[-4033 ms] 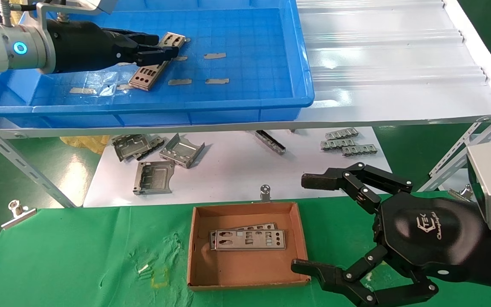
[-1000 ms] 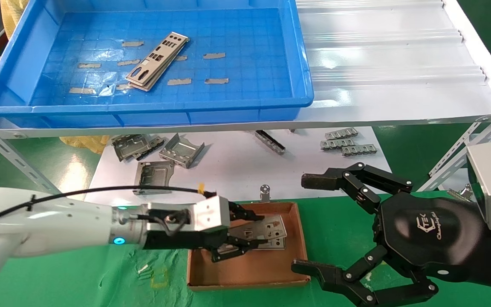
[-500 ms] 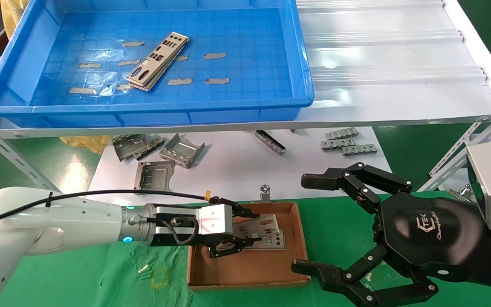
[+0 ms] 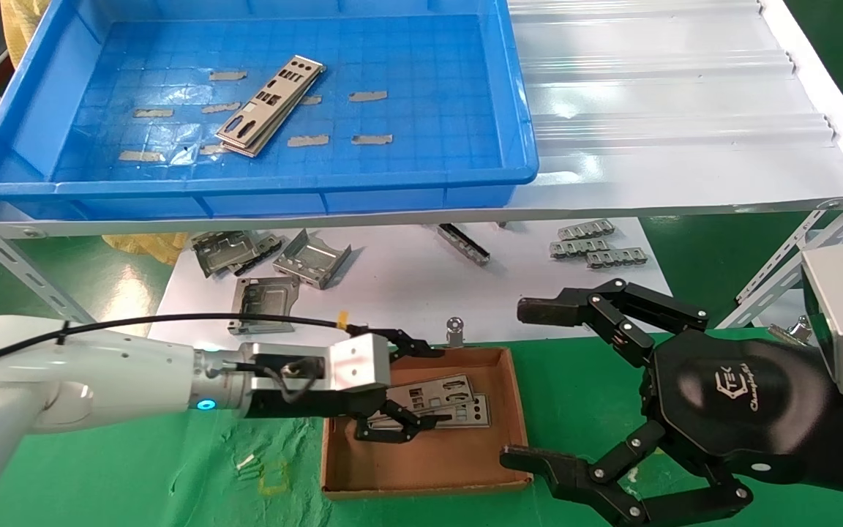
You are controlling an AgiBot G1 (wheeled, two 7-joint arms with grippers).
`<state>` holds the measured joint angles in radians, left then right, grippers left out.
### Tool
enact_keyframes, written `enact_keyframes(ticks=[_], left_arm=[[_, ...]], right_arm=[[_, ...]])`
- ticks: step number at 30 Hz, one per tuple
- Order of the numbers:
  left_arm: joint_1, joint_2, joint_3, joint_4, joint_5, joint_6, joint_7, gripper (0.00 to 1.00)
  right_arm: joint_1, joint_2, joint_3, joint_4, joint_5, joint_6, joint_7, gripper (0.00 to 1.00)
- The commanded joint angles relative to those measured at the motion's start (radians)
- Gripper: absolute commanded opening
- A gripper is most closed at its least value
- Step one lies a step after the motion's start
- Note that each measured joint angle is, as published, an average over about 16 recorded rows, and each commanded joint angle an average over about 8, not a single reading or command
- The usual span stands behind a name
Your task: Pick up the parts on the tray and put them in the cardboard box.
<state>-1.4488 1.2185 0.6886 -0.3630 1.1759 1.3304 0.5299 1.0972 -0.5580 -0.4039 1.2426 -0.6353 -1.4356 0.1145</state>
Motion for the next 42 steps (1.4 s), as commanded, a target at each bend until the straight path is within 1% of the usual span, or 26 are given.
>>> enact_keyframes(ticks=[1, 6, 9, 13, 21, 26, 42], left_arm=[[-0.004, -0.006, -0.005, 0.007, -0.014, 0.029, -0.015, 1.0], [-0.002, -0.031, -0.033, 0.055, -0.084, 0.149, -0.129, 1.0], [0.002, -0.041, -0.05, 0.083, -0.123, 0.196, -0.178, 1.0], [0.005, -0.046, -0.06, 0.1, -0.146, 0.22, -0.199, 1.0], [0.009, -0.049, -0.057, 0.078, -0.133, 0.202, -0.188, 1.0], [0.029, -0.08, -0.077, 0.023, -0.15, 0.2, -0.216, 1.0], [0.127, -0.23, -0.171, -0.246, -0.234, 0.19, -0.359, 1.0]], right_arm=[[0.0, 0.0, 0.0, 0.0, 0.0, 0.0, 0.0, 1.0], [0.0, 0.0, 0.0, 0.0, 0.0, 0.0, 0.0, 1.0], [0.0, 0.0, 0.0, 0.0, 0.0, 0.0, 0.0, 1.0], [0.0, 0.0, 0.0, 0.0, 0.0, 0.0, 0.0, 1.0], [0.0, 0.0, 0.0, 0.0, 0.0, 0.0, 0.0, 1.0], [0.0, 0.0, 0.0, 0.0, 0.0, 0.0, 0.0, 1.0], [0.0, 0.0, 0.0, 0.0, 0.0, 0.0, 0.0, 1.0]])
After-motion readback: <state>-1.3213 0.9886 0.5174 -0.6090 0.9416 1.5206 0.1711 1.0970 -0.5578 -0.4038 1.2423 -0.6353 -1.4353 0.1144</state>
